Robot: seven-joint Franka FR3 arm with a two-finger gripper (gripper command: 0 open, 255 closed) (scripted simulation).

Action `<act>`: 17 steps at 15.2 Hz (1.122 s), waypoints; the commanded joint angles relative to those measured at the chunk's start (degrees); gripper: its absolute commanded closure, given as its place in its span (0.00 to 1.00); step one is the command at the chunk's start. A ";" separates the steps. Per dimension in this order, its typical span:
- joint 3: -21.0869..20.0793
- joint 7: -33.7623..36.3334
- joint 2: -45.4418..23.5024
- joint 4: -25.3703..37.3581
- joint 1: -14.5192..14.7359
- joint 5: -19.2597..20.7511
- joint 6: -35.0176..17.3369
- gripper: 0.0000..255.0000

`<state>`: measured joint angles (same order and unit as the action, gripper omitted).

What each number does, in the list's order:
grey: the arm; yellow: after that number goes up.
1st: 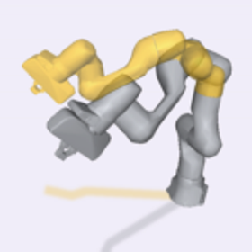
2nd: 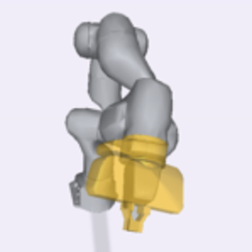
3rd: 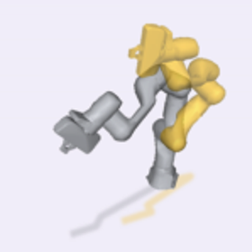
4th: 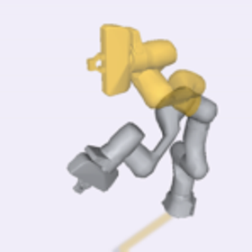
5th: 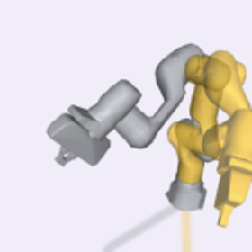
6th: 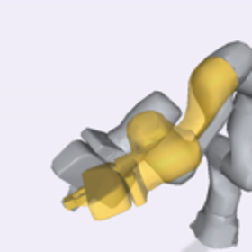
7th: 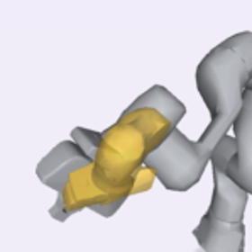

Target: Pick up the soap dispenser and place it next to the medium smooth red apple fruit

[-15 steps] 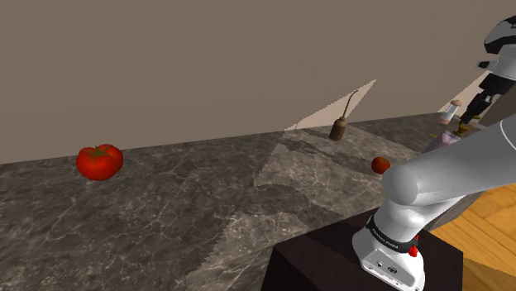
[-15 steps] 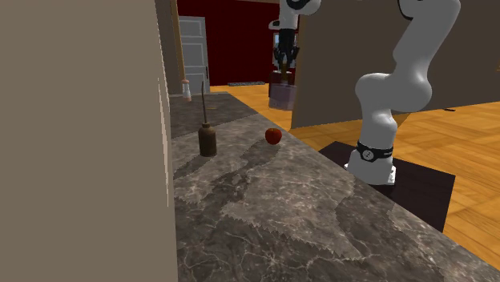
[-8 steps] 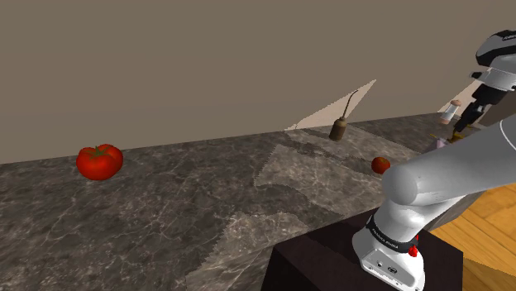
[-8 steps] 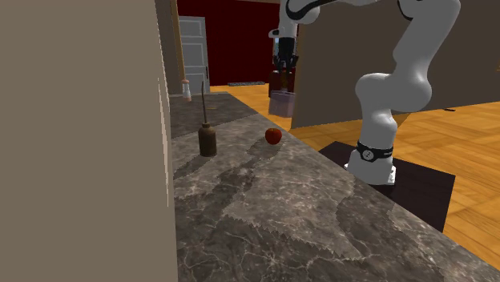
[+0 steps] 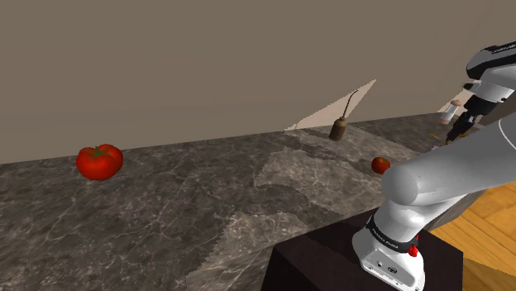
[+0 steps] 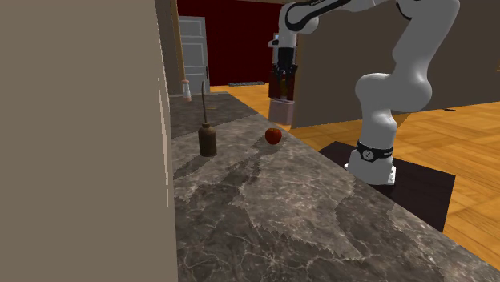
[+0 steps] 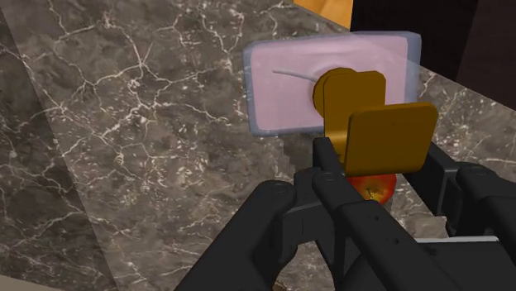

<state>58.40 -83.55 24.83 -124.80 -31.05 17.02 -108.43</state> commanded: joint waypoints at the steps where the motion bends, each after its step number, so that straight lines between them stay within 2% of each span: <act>1: 0.98 -0.33 -0.56 -1.18 0.32 -0.05 -1.79 1.00; 7: 3.54 -1.12 -2.21 -4.27 1.33 -0.34 -6.45 1.00; 15: 3.55 -1.12 -2.21 -4.27 1.33 -0.34 -6.45 1.00; 16: 3.55 -1.12 -2.21 -4.26 1.33 -0.34 -6.44 0.00; 17: 3.54 -1.12 -2.20 -4.27 1.33 -0.33 -6.44 0.00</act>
<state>61.95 -84.67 22.62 -129.07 -29.73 16.68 -114.87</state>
